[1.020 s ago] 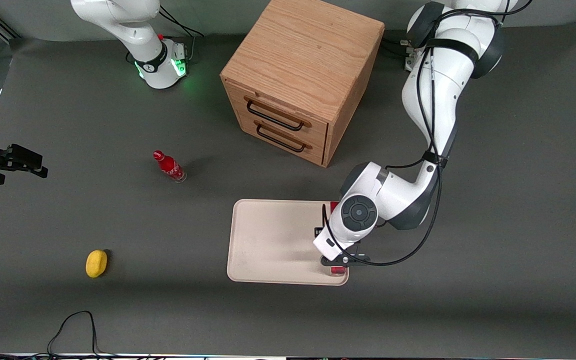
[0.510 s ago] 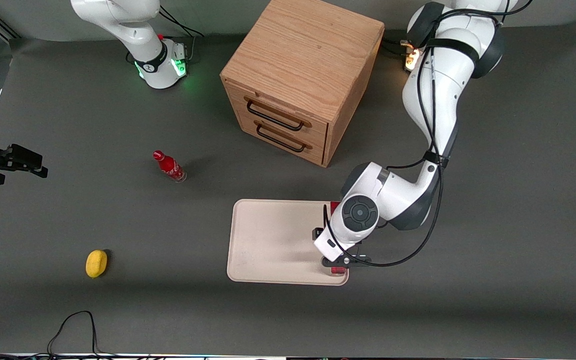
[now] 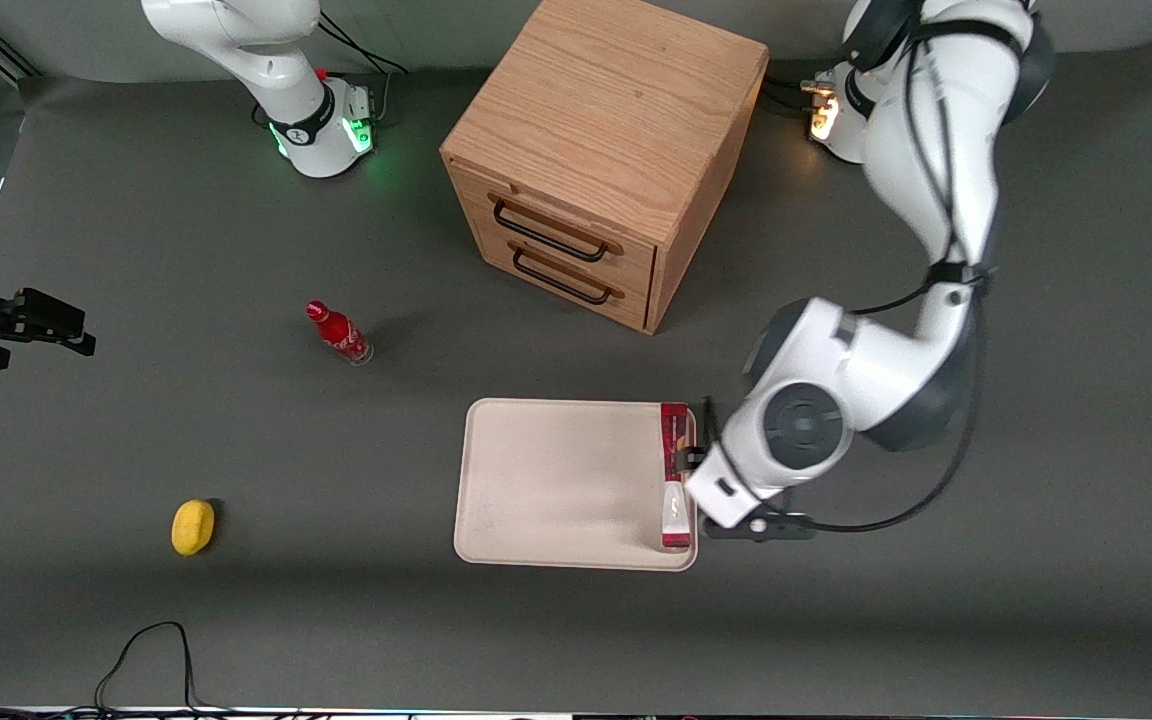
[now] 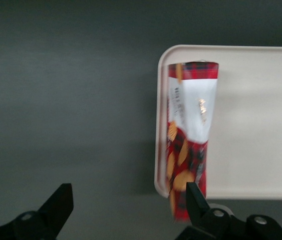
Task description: Place red cookie box on tray
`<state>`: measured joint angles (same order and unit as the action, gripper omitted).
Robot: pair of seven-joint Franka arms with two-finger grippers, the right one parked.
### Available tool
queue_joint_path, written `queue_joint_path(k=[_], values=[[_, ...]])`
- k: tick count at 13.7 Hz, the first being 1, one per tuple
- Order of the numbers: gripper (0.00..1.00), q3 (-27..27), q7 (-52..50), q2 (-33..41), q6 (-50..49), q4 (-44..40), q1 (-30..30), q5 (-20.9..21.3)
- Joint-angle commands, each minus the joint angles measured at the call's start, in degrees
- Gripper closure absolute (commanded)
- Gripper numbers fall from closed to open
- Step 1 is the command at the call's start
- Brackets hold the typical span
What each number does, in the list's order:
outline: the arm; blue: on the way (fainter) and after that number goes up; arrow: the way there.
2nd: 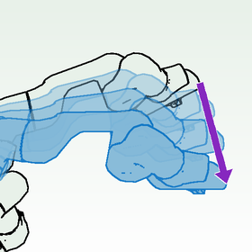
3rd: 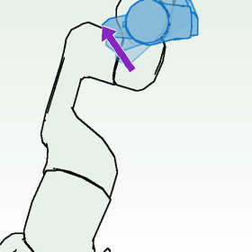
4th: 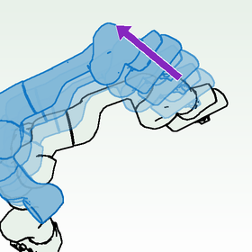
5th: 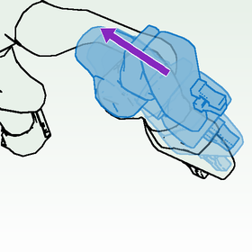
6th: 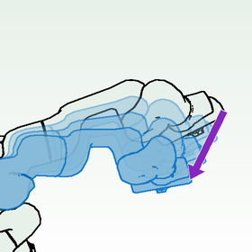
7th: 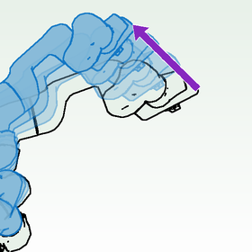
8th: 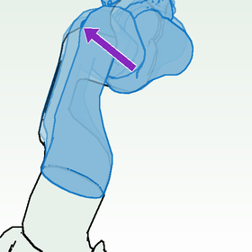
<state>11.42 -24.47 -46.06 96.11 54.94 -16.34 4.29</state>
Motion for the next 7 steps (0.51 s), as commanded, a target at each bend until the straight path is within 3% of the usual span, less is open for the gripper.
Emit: queue_joint_path(k=[1,7], values=[[0.00,0.09,6.44,17.27,0.30,18.83,8.23,-4.20],[0.00,-0.17,10.49,44.71,-0.40,46.01,20.11,-2.36]])
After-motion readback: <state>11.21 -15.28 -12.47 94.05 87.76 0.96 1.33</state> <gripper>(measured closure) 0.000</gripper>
